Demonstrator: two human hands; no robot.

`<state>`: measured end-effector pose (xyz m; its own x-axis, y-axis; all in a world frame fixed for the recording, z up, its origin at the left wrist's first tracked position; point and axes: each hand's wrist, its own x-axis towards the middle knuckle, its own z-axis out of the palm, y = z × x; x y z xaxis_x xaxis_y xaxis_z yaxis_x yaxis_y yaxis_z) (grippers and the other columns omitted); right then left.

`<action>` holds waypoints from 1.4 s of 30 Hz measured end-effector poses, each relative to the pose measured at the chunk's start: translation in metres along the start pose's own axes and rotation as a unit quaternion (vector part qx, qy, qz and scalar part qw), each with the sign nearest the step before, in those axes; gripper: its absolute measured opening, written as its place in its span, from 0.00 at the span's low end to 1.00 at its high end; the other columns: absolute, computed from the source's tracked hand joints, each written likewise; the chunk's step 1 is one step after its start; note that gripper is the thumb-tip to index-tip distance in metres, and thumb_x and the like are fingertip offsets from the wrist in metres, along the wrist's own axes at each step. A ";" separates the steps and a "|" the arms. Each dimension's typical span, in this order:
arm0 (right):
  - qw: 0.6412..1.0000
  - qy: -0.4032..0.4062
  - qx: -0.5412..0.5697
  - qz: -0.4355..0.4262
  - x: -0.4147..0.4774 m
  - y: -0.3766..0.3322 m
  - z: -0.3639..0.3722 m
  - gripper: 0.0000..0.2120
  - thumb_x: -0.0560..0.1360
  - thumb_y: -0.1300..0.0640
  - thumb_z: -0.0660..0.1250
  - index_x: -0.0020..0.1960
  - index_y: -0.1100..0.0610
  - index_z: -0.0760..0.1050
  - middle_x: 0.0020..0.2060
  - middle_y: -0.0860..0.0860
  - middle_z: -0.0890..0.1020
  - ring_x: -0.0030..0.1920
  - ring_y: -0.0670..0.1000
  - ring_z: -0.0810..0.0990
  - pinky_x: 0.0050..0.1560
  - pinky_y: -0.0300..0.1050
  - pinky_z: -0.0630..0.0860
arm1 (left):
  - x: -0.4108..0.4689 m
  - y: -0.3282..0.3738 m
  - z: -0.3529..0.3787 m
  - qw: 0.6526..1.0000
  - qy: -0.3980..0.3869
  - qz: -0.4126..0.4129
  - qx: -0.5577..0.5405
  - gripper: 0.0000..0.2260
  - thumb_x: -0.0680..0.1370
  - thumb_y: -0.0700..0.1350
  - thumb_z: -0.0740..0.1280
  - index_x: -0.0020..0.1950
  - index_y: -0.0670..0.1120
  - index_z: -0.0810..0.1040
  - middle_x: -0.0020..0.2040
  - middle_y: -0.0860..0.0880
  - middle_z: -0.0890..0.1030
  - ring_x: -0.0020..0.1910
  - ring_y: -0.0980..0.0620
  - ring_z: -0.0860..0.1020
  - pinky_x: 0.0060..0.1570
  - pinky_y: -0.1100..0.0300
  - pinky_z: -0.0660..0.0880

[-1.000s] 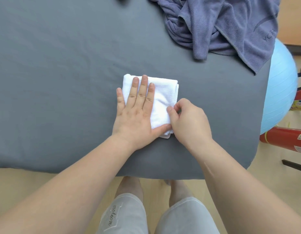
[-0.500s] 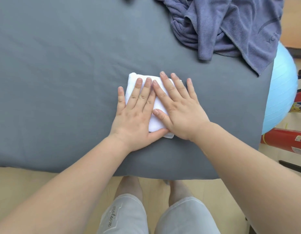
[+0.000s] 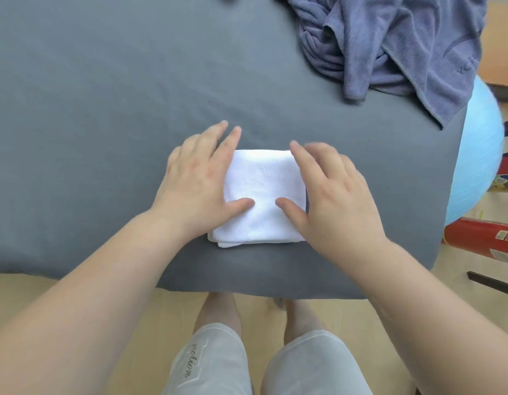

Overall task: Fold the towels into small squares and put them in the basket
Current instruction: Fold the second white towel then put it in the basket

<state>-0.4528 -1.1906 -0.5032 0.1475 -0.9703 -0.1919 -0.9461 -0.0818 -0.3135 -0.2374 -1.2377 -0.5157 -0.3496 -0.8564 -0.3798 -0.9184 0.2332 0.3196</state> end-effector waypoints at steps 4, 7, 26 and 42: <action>0.981 -0.173 -0.079 -0.043 0.046 0.004 -0.005 0.50 0.71 0.37 0.72 0.82 0.54 0.49 0.72 0.51 0.68 0.72 0.57 0.65 0.69 0.53 0.64 | 0.028 0.006 -0.009 0.994 -0.074 0.038 0.066 0.43 0.67 0.67 0.72 0.77 0.52 0.63 0.68 0.51 0.69 0.67 0.46 0.65 0.66 0.50 0.63; 0.969 -0.215 -0.097 -0.068 0.070 0.006 -0.010 0.44 0.69 0.36 0.74 0.78 0.49 0.59 0.59 0.49 0.72 0.61 0.56 0.69 0.61 0.51 0.69 | 0.039 0.012 -0.013 0.990 -0.079 0.027 0.116 0.29 0.64 0.68 0.73 0.56 0.51 0.72 0.50 0.52 0.71 0.52 0.47 0.68 0.52 0.52 0.67; 0.984 0.075 -0.025 -0.157 0.014 0.028 0.027 0.27 0.78 0.57 0.65 0.76 0.59 0.68 0.75 0.57 0.69 0.73 0.61 0.71 0.67 0.59 0.72 | -0.007 0.009 0.031 0.972 0.163 0.137 0.102 0.25 0.77 0.49 0.65 0.73 0.41 0.72 0.73 0.39 0.72 0.71 0.38 0.71 0.68 0.38 0.66; 0.995 0.007 -0.093 -0.037 0.015 -0.031 0.011 0.37 0.82 0.35 0.48 0.82 0.58 0.52 0.82 0.56 0.50 0.81 0.61 0.44 0.77 0.69 0.42 | -0.038 0.006 0.084 0.985 0.052 0.084 0.139 0.39 0.80 0.64 0.53 0.82 0.46 0.40 0.81 0.46 0.38 0.81 0.45 0.40 0.75 0.35 0.42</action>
<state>-0.4177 -1.2001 -0.5063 0.2155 -0.9632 -0.1608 -0.9700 -0.1923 -0.1486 -0.2452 -1.1650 -0.5716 -0.4936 -0.8343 -0.2456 -0.8694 0.4807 0.1145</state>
